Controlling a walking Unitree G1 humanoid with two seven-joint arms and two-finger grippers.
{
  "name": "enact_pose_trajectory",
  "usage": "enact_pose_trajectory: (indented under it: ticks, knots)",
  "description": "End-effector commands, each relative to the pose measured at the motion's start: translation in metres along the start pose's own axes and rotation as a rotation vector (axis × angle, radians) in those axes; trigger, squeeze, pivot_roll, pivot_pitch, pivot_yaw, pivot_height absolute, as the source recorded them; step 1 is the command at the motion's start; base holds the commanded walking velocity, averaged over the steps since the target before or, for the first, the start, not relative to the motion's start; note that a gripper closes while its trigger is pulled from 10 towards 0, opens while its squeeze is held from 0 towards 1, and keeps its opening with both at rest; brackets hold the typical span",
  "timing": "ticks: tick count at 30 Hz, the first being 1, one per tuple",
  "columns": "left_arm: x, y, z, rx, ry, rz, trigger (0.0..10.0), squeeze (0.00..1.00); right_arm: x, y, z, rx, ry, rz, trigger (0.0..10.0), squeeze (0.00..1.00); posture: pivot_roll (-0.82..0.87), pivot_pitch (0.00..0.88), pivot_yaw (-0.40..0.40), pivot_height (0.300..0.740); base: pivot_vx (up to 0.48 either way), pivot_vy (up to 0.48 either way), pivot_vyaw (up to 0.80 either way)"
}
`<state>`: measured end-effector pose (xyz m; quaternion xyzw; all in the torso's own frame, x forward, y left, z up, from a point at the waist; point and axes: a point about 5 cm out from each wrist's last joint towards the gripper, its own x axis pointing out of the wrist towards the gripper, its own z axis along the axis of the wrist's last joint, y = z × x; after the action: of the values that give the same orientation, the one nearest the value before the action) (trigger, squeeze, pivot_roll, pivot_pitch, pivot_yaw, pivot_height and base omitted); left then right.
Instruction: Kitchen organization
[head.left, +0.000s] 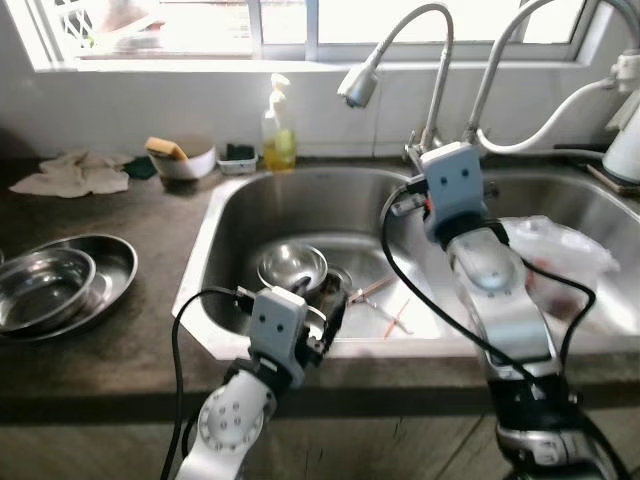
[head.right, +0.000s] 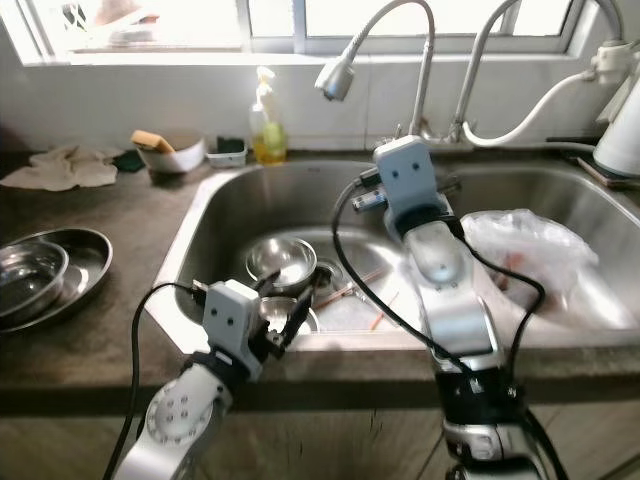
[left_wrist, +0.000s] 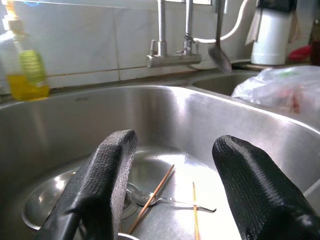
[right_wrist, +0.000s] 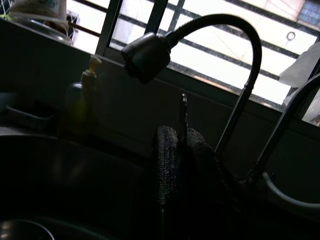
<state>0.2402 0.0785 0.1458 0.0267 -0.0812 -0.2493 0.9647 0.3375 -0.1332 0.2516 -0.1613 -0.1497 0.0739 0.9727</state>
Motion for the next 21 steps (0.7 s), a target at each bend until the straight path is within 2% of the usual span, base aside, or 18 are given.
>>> enact_pose_trajectory:
  ticks: [1, 8, 9, 11, 13, 15, 21]
  knots:
    - [-0.003, 0.003, 0.0, 0.01, 0.006, 0.015, 10.0, 0.0, 0.009, 0.007, 0.004, 0.034, 0.002, 0.051, 10.0, 0.0, 0.02, 0.0, -0.051, 0.74, 0.0, 0.0, 0.0]
    - [-0.004, 0.0, 0.0, 0.004, 0.008, 0.014, 10.0, 0.0, 0.022, 0.008, -0.016, 0.012, 0.116, 0.105, 10.0, 0.0, 0.02, 0.012, -0.057, 0.74, 0.0, 0.0, 0.0]
    - [-0.004, 0.0, 0.001, 0.004, 0.007, 0.017, 10.0, 0.0, 0.025, 0.009, -0.031, 0.004, 0.213, 0.123, 10.0, 0.0, 0.03, 0.021, -0.06, 0.74, 0.0, 0.0, 0.0]
    - [-0.006, -0.001, 0.002, 0.005, 0.007, 0.02, 10.0, 0.0, 0.026, 0.009, -0.046, -0.012, 0.308, 0.138, 10.0, 0.0, 0.03, 0.029, -0.065, 0.74, 0.0, 0.0, 0.0]
    - [-0.006, -0.001, 0.002, 0.006, 0.008, 0.02, 10.0, 0.0, 0.026, 0.008, -0.049, -0.021, 0.321, 0.14, 10.0, 0.0, 0.03, 0.029, -0.065, 0.74, 0.0, 0.0, 0.0]
    - [-0.008, -0.001, 0.002, 0.001, 0.012, 0.025, 10.0, 0.0, 0.024, 0.005, -0.066, -0.044, 0.412, 0.13, 10.0, 0.0, 0.04, 0.045, -0.068, 0.74, 0.0, 0.0, 0.0]
    - [-0.01, -0.003, 0.003, -0.005, 0.013, 0.031, 10.0, 0.0, 0.017, 0.005, -0.086, -0.044, 0.513, 0.149, 10.0, 0.0, 0.04, 0.055, -0.074, 0.74, 0.0, 0.0, 0.0]
